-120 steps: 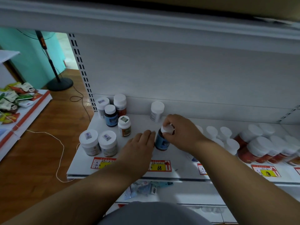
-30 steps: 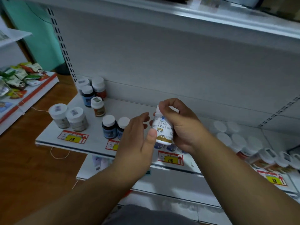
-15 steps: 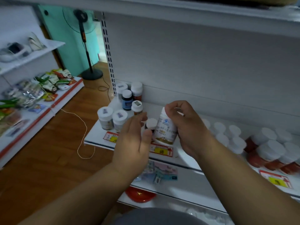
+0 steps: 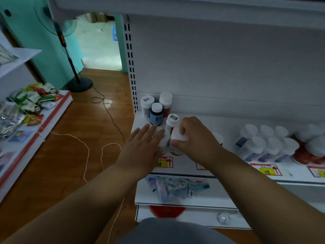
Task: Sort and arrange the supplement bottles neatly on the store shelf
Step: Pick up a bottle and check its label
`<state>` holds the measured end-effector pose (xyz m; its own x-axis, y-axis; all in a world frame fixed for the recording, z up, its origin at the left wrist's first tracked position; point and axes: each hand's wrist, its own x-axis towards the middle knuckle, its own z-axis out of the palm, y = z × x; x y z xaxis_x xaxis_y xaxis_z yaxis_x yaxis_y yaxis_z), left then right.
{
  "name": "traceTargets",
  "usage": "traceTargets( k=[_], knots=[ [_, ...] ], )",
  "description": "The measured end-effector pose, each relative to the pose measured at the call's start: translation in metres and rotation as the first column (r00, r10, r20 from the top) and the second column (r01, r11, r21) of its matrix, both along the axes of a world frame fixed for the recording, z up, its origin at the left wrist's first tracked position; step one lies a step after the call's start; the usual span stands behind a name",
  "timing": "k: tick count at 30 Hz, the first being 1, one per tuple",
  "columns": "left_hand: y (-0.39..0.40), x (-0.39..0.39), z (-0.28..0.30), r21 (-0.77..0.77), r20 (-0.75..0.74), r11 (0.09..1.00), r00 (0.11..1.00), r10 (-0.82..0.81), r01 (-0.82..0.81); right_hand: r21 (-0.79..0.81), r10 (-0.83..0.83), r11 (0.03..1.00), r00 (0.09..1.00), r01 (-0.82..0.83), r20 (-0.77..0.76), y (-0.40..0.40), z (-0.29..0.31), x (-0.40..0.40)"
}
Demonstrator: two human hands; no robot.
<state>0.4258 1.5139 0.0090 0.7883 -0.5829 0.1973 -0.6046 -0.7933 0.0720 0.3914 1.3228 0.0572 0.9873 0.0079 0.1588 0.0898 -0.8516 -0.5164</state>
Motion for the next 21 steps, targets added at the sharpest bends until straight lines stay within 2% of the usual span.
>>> traceTargets(
  k=[3, 6, 15, 21],
  knots=[
    [0.005, 0.002, -0.01, 0.056, 0.036, 0.998, 0.999, -0.008, 0.006, -0.092, 0.036, 0.995, 0.997, -0.043, -0.073, 0.005, -0.01, 0.005],
    [0.01, 0.006, -0.013, 0.026, 0.081, 0.999, 0.996, -0.039, 0.037, -0.139, 0.022, 0.99, 0.994, -0.037, -0.111, 0.011, -0.016, 0.012],
    [0.019, 0.015, -0.015, 0.028, 0.104, 0.998, 0.993, -0.059, 0.056, -0.347, 0.026, 0.937, 0.999, -0.038, -0.041, 0.022, -0.026, 0.016],
    [0.016, 0.013, -0.012, 0.013, 0.09, 0.999, 0.995, -0.049, 0.049, -0.339, 0.063, 0.935, 0.988, -0.107, -0.139, 0.019, -0.015, 0.016]
  ],
)
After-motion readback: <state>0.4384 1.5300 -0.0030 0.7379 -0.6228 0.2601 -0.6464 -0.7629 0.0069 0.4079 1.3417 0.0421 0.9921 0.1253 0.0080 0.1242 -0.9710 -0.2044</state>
